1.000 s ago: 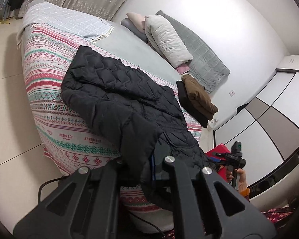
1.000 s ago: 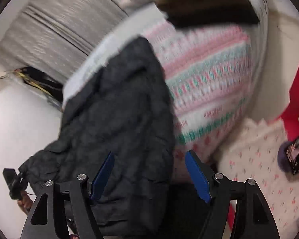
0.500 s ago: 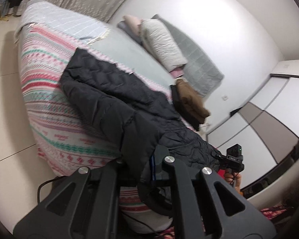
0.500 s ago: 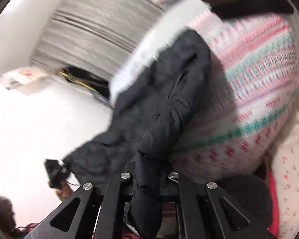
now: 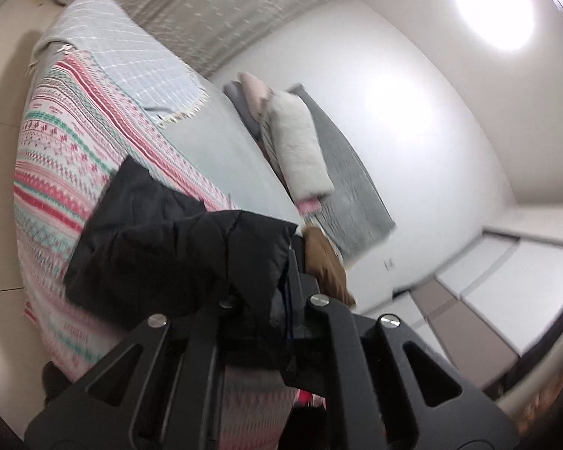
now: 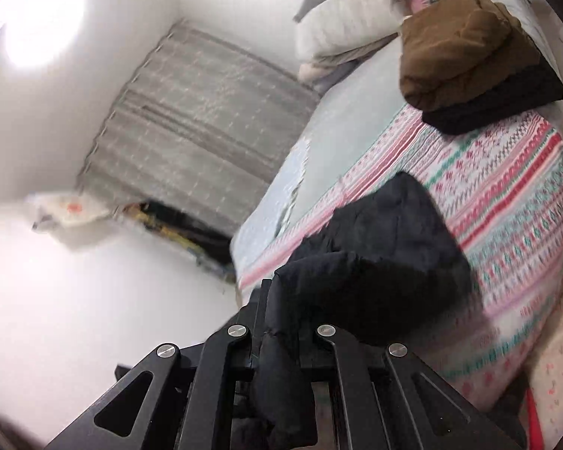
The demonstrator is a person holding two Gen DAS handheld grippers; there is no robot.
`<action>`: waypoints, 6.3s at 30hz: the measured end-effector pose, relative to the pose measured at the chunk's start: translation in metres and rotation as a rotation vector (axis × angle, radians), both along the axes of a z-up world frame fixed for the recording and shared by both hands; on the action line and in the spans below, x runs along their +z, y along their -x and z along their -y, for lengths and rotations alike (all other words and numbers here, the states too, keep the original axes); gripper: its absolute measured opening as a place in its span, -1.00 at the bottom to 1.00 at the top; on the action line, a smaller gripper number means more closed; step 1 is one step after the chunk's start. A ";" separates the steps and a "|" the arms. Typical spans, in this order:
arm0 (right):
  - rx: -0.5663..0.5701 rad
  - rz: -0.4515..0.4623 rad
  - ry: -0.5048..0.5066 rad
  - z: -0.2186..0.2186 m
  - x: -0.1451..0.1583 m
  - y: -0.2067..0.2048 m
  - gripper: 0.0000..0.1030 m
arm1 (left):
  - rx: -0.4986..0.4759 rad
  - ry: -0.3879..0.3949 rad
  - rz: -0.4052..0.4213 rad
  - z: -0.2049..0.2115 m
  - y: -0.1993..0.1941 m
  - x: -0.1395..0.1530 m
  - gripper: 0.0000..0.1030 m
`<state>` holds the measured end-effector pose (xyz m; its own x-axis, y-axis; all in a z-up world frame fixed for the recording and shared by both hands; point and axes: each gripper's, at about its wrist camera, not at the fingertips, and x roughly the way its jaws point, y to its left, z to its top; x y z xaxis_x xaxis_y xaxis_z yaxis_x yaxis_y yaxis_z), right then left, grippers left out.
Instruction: Fold large clothes
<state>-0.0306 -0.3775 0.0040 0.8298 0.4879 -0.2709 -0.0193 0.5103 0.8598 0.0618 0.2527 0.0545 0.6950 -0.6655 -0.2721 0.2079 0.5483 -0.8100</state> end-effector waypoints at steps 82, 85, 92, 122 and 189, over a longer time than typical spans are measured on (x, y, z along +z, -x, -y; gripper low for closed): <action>-0.314 -0.341 0.729 -0.022 -0.088 -0.235 -0.91 | 0.444 -0.696 -0.363 0.067 -0.227 -0.153 -0.46; -0.326 -0.342 0.746 -0.029 -0.075 -0.230 -0.83 | 0.496 -0.812 -0.308 0.082 -0.215 -0.126 -0.17; -0.235 -0.078 0.743 -0.126 -0.036 -0.215 0.33 | 0.268 -0.720 -0.018 0.165 -0.182 -0.089 0.62; -0.141 -0.348 0.771 -0.104 -0.062 -0.176 0.55 | 0.316 -0.462 -0.574 0.050 -0.116 -0.112 0.77; 0.385 -0.218 0.559 -0.259 -0.108 -0.227 -0.33 | 0.241 -0.393 0.404 0.145 -0.026 0.022 -0.72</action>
